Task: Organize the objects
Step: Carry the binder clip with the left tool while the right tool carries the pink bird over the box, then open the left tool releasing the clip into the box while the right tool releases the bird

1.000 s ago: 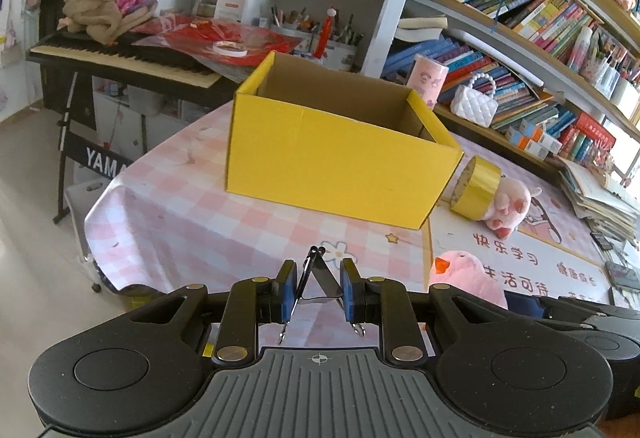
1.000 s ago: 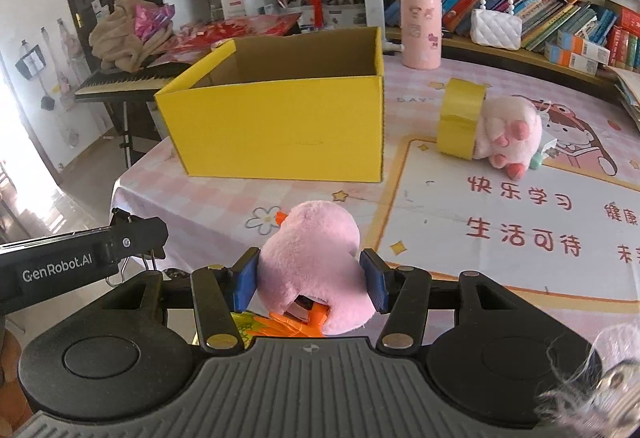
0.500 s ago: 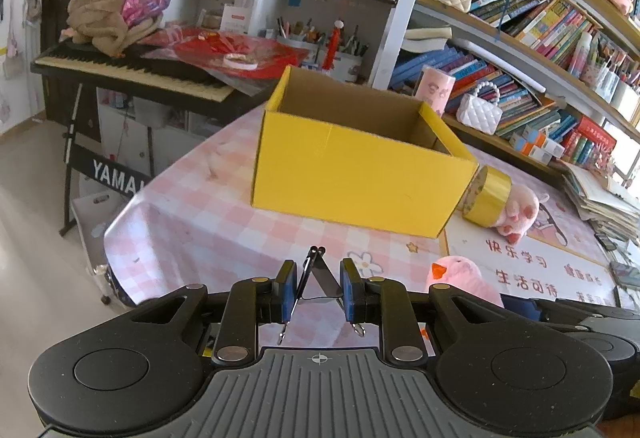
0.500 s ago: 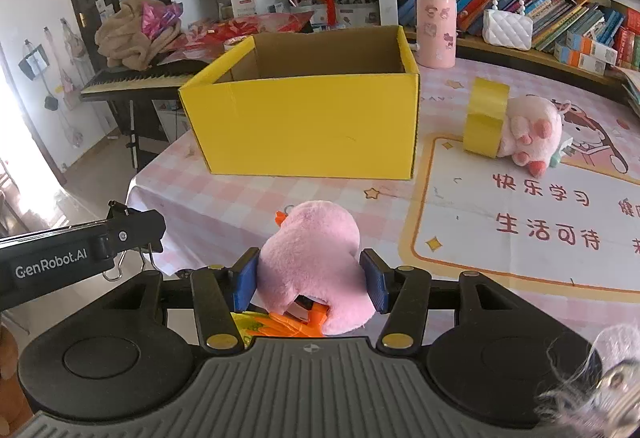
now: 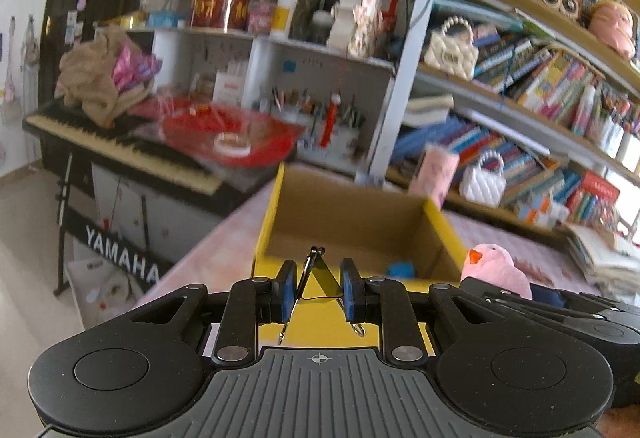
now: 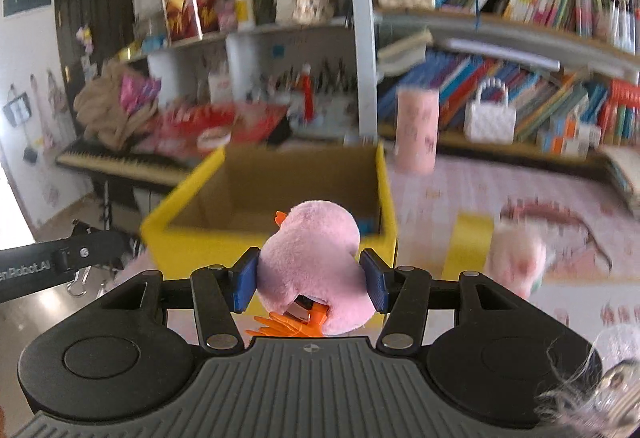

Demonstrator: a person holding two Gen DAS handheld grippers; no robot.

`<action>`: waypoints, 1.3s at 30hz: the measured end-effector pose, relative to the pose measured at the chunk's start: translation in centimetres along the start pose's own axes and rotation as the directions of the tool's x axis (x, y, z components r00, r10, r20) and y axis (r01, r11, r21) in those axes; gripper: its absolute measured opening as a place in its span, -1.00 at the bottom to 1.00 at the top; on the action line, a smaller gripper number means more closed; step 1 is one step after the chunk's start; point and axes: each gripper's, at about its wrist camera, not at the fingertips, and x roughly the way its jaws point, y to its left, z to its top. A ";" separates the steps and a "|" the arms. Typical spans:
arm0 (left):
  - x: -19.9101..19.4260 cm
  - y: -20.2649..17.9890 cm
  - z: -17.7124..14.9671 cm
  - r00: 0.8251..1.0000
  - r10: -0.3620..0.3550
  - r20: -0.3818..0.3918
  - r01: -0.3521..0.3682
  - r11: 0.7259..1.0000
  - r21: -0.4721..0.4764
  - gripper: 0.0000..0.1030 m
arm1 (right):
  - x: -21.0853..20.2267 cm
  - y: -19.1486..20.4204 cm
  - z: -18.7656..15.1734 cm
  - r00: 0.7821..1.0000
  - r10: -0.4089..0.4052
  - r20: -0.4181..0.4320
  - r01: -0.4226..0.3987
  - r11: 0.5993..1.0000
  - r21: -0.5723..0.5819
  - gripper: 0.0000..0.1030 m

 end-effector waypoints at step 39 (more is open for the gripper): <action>18.4 -3.1 1.8 0.970 0.149 -0.190 -0.137 0.988 0.076 -0.57 | 19.4 -0.4 3.9 0.931 0.165 -0.325 -0.287 0.882 -0.374 0.00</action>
